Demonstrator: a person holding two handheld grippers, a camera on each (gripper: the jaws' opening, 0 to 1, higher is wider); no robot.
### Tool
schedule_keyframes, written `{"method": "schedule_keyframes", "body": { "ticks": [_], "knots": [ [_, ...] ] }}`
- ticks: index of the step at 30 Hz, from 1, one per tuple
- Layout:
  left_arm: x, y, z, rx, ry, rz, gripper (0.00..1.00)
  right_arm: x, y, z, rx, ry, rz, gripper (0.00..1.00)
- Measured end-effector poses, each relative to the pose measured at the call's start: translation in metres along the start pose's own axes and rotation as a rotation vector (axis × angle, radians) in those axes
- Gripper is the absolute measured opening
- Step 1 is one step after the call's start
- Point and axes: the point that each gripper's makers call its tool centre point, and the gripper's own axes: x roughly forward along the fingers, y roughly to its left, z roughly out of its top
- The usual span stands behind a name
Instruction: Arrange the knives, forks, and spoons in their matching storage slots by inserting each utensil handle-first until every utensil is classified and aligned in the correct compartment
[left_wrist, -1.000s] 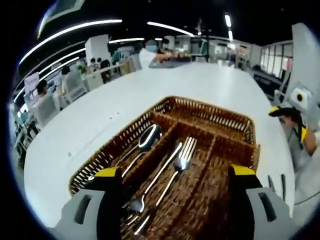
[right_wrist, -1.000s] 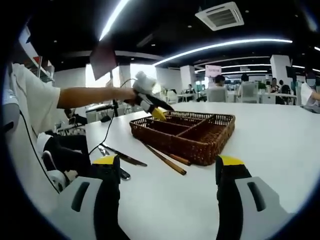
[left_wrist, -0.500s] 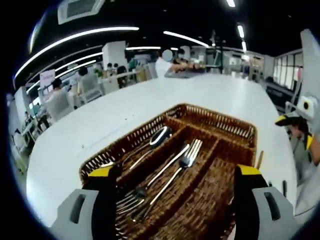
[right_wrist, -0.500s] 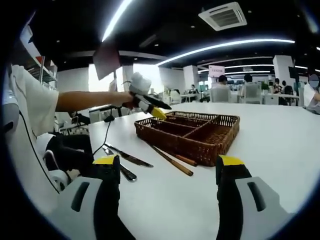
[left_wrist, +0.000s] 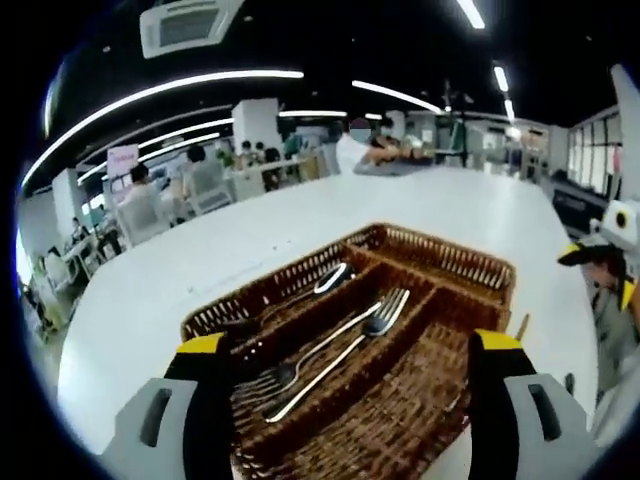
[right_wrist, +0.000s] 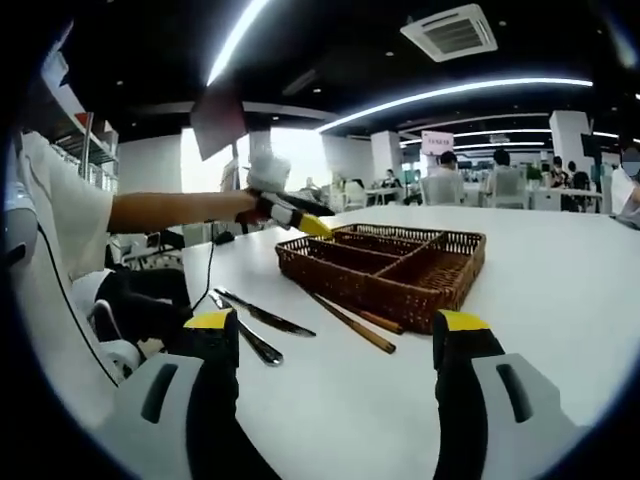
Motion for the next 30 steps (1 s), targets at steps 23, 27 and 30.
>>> {"method": "schedule_keyframes", "body": {
  "ticks": [23, 27, 30],
  "knots": [
    [-0.042, -0.025, -0.021, -0.016, -0.088, 0.047, 1.00, 0.003, 0.015, 0.002, -0.006, 0.010, 0.045, 0.85],
    [-0.050, -0.027, -0.027, -0.030, -0.089, 0.064, 1.00, 0.002, 0.017, 0.000, 0.001, 0.014, 0.047, 0.86],
    [-0.058, -0.030, -0.032, -0.015, -0.093, 0.101, 1.00, 0.002, 0.016, -0.002, 0.001, 0.017, 0.042, 0.88]
  ]
}}
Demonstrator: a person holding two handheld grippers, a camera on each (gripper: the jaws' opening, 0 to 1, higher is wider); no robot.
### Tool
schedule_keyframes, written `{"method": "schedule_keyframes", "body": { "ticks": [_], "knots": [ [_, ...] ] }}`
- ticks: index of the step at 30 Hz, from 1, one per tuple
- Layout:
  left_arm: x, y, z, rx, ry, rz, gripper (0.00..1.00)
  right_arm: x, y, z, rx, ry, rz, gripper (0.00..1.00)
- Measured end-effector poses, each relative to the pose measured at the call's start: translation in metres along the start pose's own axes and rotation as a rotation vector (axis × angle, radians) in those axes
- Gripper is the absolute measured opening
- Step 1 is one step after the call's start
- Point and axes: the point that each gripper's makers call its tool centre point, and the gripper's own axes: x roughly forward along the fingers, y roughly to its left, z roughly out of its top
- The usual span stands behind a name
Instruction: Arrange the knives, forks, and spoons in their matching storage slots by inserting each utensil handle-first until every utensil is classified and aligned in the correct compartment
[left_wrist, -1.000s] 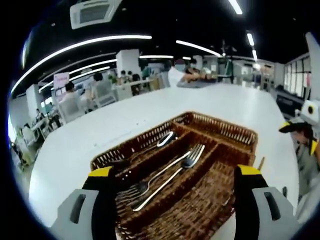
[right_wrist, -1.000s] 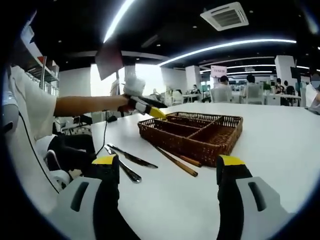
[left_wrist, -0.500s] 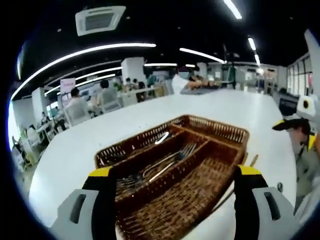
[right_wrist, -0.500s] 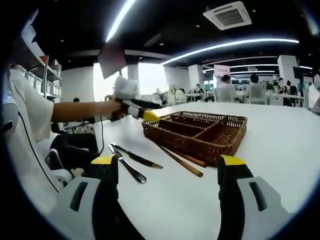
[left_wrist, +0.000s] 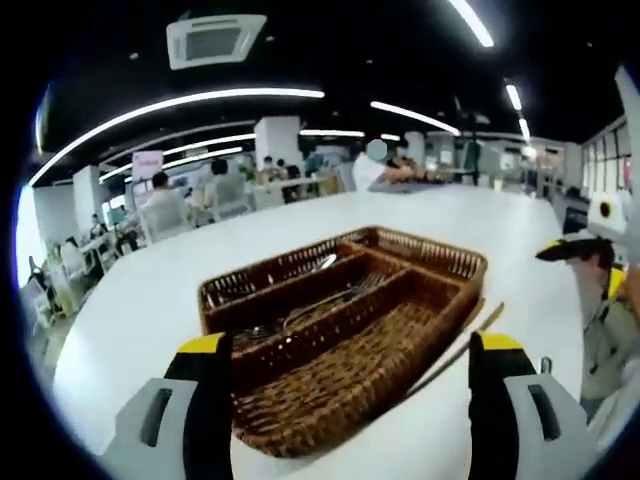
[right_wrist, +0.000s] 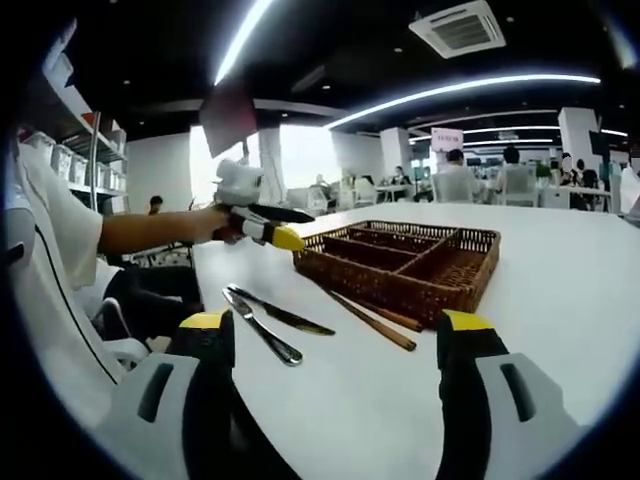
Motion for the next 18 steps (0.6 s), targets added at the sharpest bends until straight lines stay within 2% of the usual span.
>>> {"method": "schedule_keyframes", "body": {
  "ticks": [9, 18],
  "knots": [
    [-0.021, -0.011, -0.003, 0.034, -0.024, 0.019, 1.00, 0.005, 0.008, 0.001, -0.004, 0.004, 0.019, 0.90],
    [-0.039, -0.015, -0.022, 0.030, -0.024, 0.021, 1.00, 0.014, 0.016, 0.000, -0.025, 0.029, 0.043, 0.90]
  ]
}}
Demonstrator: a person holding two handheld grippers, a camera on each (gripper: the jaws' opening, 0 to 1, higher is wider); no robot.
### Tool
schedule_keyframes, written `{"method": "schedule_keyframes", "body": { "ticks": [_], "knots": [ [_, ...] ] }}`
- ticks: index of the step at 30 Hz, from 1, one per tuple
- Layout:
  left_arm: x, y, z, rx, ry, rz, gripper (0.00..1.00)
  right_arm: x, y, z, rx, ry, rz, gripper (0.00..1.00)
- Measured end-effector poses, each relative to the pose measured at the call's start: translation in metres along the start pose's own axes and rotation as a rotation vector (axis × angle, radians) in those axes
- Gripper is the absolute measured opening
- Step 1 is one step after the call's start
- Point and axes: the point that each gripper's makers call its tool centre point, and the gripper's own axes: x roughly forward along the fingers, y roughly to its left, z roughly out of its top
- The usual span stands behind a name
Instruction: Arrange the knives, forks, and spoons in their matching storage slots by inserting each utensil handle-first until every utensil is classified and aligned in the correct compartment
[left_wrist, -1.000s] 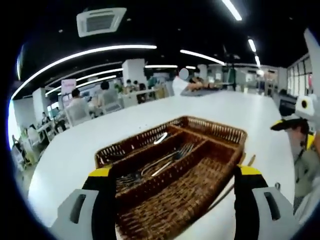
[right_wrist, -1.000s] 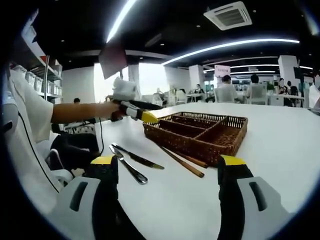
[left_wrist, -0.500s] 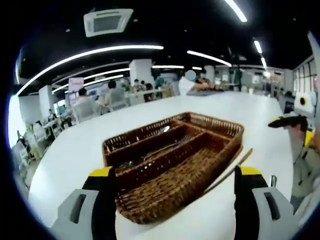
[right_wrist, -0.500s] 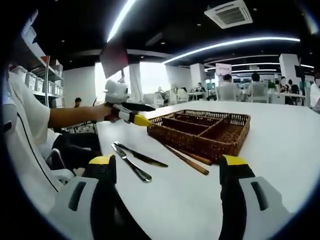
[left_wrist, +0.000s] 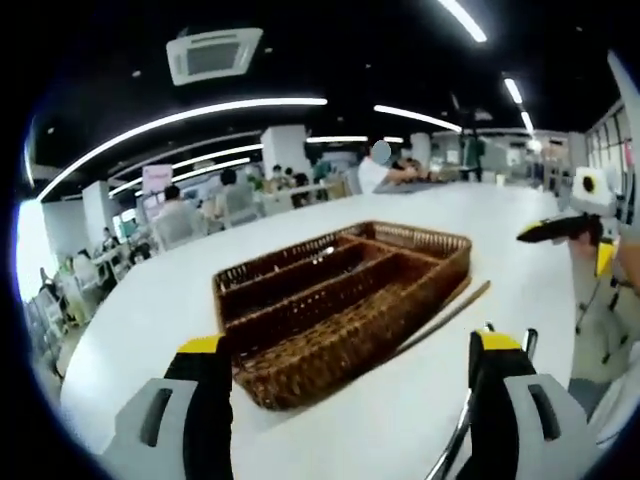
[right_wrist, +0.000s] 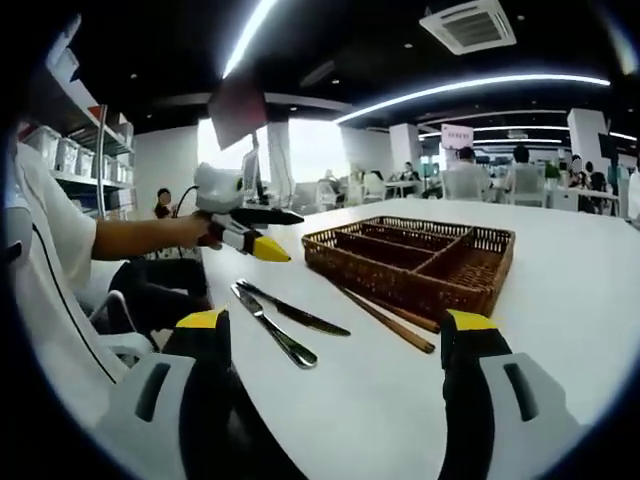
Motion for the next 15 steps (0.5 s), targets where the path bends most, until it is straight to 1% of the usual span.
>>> {"method": "schedule_keyframes", "body": {
  "ticks": [7, 8, 11, 15],
  "knots": [
    [-0.008, -0.002, -0.011, 0.002, 0.006, -0.004, 1.00, 0.010, 0.003, -0.001, -0.016, 0.021, 0.012, 0.90],
    [-0.009, -0.002, -0.012, 0.004, 0.006, -0.003, 1.00, 0.013, 0.003, -0.004, -0.026, 0.042, 0.016, 0.90],
    [-0.013, -0.003, -0.014, -0.002, 0.000, -0.006, 1.00, 0.016, 0.003, -0.006, -0.034, 0.052, 0.017, 0.89],
    [-0.020, -0.006, -0.016, -0.021, -0.014, -0.012, 1.00, 0.024, 0.007, -0.007, -0.043, 0.076, 0.047, 0.85]
  ]
}}
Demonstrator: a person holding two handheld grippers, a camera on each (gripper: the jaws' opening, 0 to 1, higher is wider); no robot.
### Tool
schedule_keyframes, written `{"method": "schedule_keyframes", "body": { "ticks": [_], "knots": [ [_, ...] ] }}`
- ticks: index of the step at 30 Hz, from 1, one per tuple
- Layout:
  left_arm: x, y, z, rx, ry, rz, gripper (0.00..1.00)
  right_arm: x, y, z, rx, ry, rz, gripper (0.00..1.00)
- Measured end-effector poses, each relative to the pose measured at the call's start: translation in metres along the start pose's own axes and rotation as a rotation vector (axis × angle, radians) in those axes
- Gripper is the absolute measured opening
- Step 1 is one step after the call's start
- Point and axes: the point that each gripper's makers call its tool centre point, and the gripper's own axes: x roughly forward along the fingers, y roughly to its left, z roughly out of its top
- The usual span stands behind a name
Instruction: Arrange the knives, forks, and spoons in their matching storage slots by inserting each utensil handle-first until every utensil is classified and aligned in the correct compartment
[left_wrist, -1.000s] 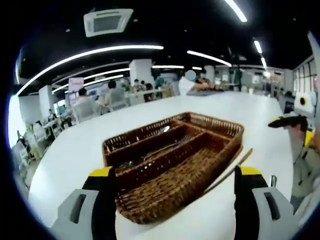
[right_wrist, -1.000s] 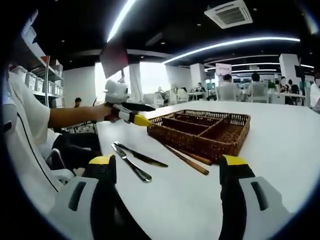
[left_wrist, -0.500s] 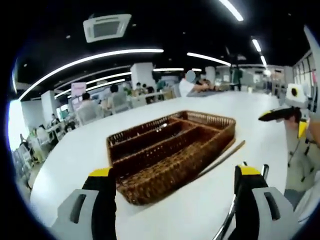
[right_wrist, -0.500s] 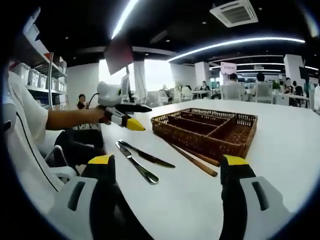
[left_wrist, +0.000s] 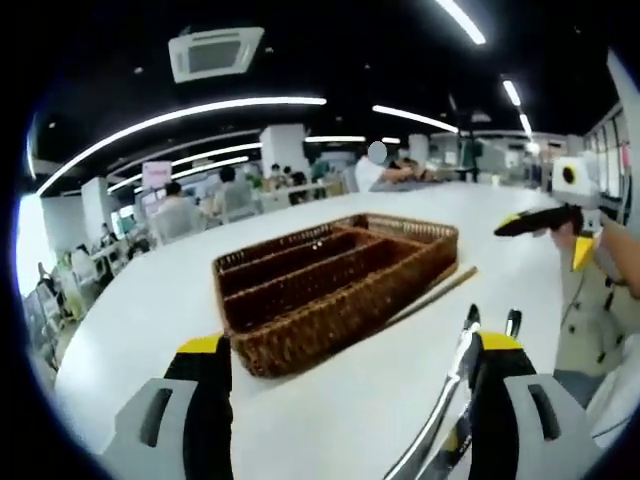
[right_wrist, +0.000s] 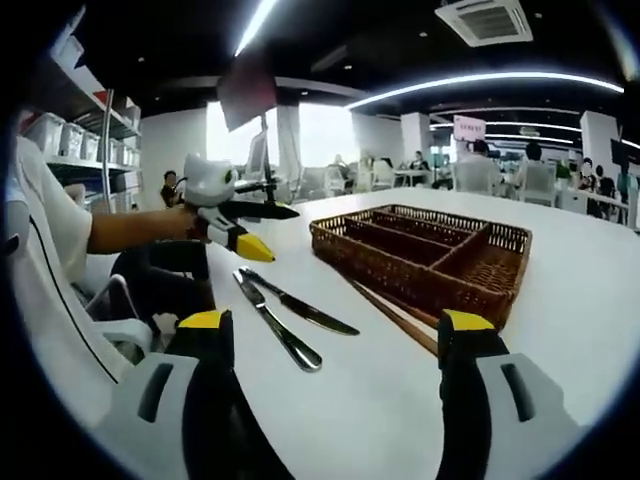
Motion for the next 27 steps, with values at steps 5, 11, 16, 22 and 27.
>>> {"method": "schedule_keyframes", "body": {
  "ticks": [5, 11, 16, 22, 27],
  "knots": [
    [-0.006, -0.003, -0.003, 0.012, -0.006, 0.003, 1.00, 0.013, 0.003, 0.003, -0.035, 0.026, 0.031, 0.83],
    [-0.012, -0.004, -0.013, -0.008, -0.003, -0.002, 1.00, 0.031, 0.004, 0.002, -0.077, 0.068, 0.068, 0.81],
    [-0.016, -0.006, -0.019, 0.001, -0.007, 0.001, 1.00, 0.045, 0.002, 0.001, -0.108, 0.085, 0.104, 0.79],
    [-0.017, -0.011, -0.026, 0.008, 0.000, 0.002, 0.99, 0.065, 0.005, -0.005, -0.245, 0.183, 0.181, 0.63],
    [-0.019, -0.013, -0.026, 0.016, 0.001, 0.000, 0.98, 0.076, 0.006, -0.020, -0.322, 0.260, 0.260, 0.53]
  ]
}}
